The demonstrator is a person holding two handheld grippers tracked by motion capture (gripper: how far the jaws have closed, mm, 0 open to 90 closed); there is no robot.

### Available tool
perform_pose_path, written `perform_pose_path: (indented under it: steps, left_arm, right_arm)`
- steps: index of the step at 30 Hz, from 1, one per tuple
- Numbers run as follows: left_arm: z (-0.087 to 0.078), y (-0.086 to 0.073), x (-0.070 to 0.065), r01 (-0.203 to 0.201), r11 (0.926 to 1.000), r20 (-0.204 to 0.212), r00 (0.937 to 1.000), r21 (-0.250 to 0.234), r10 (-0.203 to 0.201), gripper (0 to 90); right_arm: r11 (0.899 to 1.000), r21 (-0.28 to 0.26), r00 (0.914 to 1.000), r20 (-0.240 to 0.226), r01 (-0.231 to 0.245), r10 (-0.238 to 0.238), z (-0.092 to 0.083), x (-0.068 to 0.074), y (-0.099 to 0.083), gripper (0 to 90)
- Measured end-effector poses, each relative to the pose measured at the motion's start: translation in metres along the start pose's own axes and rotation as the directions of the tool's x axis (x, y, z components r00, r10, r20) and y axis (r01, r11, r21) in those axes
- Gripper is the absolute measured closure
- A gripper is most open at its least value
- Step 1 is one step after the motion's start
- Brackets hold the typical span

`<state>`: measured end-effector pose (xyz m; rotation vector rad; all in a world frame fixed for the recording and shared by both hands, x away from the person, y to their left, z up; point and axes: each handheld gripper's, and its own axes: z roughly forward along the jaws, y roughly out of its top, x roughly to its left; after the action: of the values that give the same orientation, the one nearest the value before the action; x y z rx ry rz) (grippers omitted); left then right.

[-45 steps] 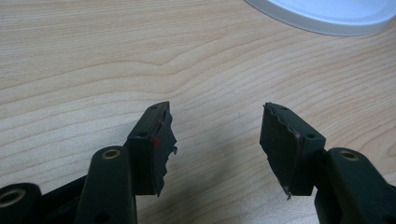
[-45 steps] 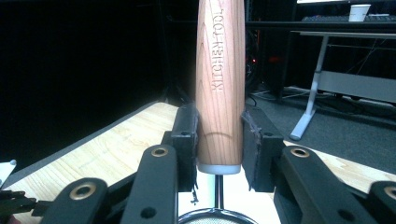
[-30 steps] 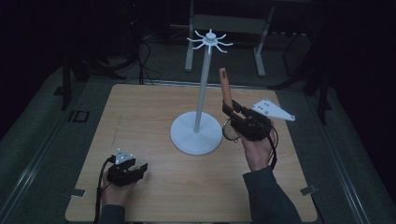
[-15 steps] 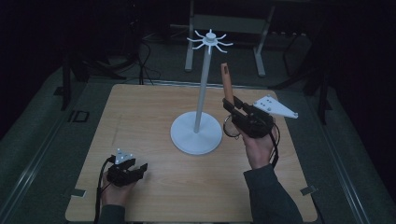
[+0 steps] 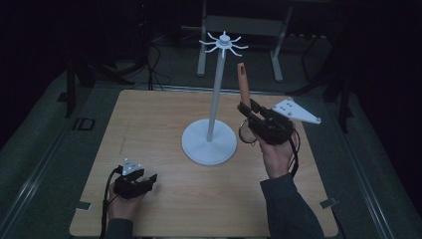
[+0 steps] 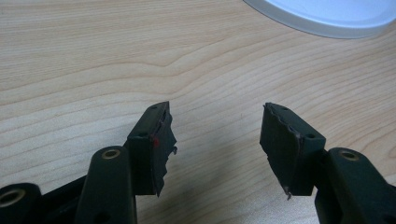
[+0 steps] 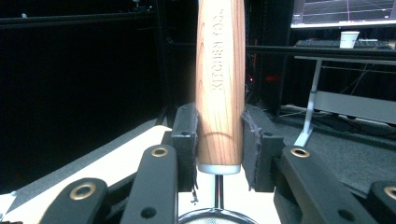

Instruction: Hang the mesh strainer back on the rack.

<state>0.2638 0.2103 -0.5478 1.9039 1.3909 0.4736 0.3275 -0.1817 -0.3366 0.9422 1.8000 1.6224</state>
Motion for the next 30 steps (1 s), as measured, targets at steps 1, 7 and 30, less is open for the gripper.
perform_pose_path:
  steps: [1,7,30]
  left_arm:
    - [0.000,0.000,0.000,0.001,1.0000,0.000,1.0000,-0.001,-0.001,43.8]
    - [0.000,0.000,0.000,0.002,1.0000,-0.001,1.0000,0.000,-0.002,43.8]
    - [0.000,0.000,0.000,0.002,1.0000,0.001,1.0000,0.003,-0.002,43.8]
  right_arm:
    - [1.000,-0.002,1.0000,0.001,0.001,-0.001,0.000,0.000,0.000,69.0]
    - [1.000,-0.012,1.0000,0.002,-0.001,0.001,-0.001,-0.001,0.003,69.0]
    - [0.997,-0.056,0.9963,-0.069,-0.055,0.051,0.002,-0.008,0.019,69.0]
